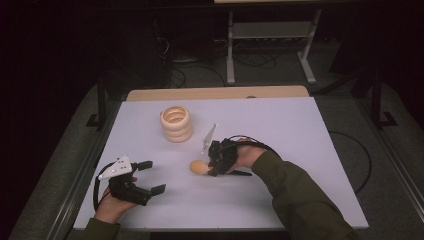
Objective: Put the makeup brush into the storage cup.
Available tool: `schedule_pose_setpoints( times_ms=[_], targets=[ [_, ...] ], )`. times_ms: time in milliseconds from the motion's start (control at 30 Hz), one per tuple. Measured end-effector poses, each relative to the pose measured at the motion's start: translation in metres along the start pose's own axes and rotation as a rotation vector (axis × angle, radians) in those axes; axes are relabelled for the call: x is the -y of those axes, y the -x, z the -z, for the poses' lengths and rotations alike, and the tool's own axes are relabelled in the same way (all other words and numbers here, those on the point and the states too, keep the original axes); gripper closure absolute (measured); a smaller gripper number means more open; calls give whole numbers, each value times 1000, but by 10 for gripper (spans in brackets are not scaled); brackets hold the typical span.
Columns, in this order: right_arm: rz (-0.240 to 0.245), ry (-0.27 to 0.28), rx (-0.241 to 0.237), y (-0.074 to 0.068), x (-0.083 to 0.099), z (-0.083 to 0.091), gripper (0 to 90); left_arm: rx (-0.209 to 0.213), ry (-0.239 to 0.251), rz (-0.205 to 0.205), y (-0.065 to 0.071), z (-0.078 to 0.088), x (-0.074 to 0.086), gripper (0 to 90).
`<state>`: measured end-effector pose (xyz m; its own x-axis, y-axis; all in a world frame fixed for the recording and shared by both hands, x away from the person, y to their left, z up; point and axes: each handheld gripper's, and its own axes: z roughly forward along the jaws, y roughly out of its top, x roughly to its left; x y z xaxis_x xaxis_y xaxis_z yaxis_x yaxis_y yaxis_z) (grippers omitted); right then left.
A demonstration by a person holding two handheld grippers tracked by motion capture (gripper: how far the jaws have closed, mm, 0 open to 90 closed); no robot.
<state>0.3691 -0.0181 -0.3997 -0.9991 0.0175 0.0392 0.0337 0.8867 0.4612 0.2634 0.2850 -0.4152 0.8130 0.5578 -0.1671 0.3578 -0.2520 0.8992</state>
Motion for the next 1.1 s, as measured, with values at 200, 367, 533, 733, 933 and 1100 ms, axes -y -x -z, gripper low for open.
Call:
schedule_pose_setpoints(
  times_ms=[200, 367, 533, 733, 933, 1100],
  targets=[
    [-40, 80, 18, -2, 3, 13, 622, -2, 1, 0, 0, 0, 0, 0],
    [-91, 147, 35, -3, 11, 25, 623, 1, 5, -3, 0, 0, 0, 0],
    [-123, 225, 47, -2, 21, 38, 623, -3, 3, 3, 0, 0, 0, 0],
    [-141, 310, 80, -7, 31, 46, 623, -6, 9, -3, 1, 0, -1, 0],
    [-187, 396, 104, -9, 42, 50, 623, -8, 14, 3, 1, 0, 0, 0],
    [-246, 494, 110, -12, 49, 56, 623, -12, 20, -10, 0, 1, -1, 0]
  ],
)
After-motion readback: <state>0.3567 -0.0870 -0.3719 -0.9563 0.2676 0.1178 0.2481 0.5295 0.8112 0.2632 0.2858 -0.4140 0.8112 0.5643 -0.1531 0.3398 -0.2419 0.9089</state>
